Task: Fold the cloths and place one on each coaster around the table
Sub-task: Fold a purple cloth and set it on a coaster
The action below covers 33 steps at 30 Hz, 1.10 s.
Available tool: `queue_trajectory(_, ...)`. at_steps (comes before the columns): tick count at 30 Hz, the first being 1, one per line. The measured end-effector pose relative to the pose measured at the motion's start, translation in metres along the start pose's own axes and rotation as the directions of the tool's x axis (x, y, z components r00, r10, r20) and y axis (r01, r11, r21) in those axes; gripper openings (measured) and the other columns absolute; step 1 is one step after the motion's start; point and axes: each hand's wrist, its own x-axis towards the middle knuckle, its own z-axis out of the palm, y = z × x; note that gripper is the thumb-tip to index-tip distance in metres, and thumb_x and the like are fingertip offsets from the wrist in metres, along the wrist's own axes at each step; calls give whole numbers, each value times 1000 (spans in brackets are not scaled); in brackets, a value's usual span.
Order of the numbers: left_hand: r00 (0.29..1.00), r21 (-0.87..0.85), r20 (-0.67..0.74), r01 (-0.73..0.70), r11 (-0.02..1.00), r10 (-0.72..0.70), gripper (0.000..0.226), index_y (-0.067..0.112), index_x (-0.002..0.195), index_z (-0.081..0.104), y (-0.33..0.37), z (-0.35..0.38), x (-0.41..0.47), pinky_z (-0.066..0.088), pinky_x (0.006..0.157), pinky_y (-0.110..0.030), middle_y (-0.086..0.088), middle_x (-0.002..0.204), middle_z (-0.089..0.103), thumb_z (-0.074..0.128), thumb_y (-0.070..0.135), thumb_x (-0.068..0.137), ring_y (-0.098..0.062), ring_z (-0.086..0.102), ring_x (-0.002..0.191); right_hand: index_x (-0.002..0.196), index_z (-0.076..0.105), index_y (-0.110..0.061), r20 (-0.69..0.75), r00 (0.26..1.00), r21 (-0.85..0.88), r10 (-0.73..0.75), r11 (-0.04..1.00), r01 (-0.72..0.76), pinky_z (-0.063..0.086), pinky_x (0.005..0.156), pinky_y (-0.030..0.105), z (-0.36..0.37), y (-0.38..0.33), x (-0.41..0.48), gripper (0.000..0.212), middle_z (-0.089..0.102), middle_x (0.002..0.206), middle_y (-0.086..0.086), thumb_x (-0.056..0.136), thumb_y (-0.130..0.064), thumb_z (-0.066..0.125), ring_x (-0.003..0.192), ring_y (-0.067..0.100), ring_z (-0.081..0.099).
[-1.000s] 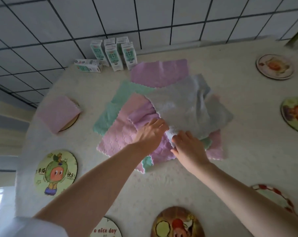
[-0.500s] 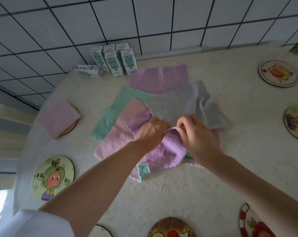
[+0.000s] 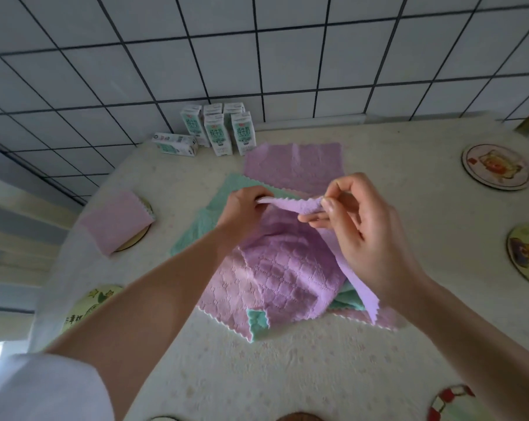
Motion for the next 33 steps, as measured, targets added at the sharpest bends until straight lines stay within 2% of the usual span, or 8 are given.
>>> queue_trajectory(3,996,32,-90,32,999,-29,15,8,92,74,-21,-33,-9,35,63,-4,-6,84,73,63,2,84,-18,64,76,94,47,-7,-31,999,-20,-31,999,31,56,74,23,6,2,8,16,62,84,6,94,-23,45,84,4,70)
queue_trajectory(9,969,79,-247,55,995,-34,18,6,91,70,-46,-114,-43,45,71,-28,-8,86,69,57,-3,84,-22,62,80,95,45,-10,15,999,-80,-49,996,50,59,70,38,33,-11,23,9,64,86,2,98,-19,44,88,6,70)
queue_trajectory(13,926,76,-363,144,987,-107,13,11,91,67,-62,-164,-75,38,62,-24,-1,81,64,56,6,87,-17,56,74,95,46,-7,41,996,-100,-80,991,84,59,69,39,64,-25,32,12,65,88,1,99,-18,43,92,4,69)
queue_trajectory(16,896,80,-416,207,975,-155,9,13,91,65,-78,-198,-107,37,65,-25,2,80,62,58,9,87,-15,55,74,96,48,-3,41,993,-104,-107,988,111,57,69,26,92,-38,34,13,64,85,4,97,-15,48,87,6,69)
queue_trajectory(18,886,113,-445,202,973,-132,10,10,91,65,-89,-218,-132,36,67,-22,2,82,62,60,5,84,-16,54,76,96,49,-3,75,988,-101,-135,985,143,53,68,15,111,-45,32,14,64,84,4,93,-14,56,83,4,67)
queue_trajectory(21,872,241,-489,142,960,-6,21,5,93,67,-103,-241,-172,38,72,-17,-4,88,66,63,-6,75,-17,56,79,101,48,-11,171,978,-66,-118,989,131,55,79,21,140,-52,20,23,68,99,6,87,-15,65,93,8,67)
queue_trajectory(30,891,302,-452,111,947,40,28,2,94,69,-158,-219,-320,49,80,-28,-10,93,69,64,-15,73,-26,64,87,111,63,-12,346,938,-224,-10,970,93,53,89,35,196,-30,-79,41,64,108,-7,77,10,59,94,16,67)
queue_trajectory(33,919,241,-394,114,964,-10,25,3,94,70,-167,-191,-370,50,83,-27,-7,94,68,65,-14,76,-24,63,90,118,62,-11,446,895,-297,16,946,131,49,94,27,197,-18,-123,49,57,116,-9,77,16,55,104,9,60)
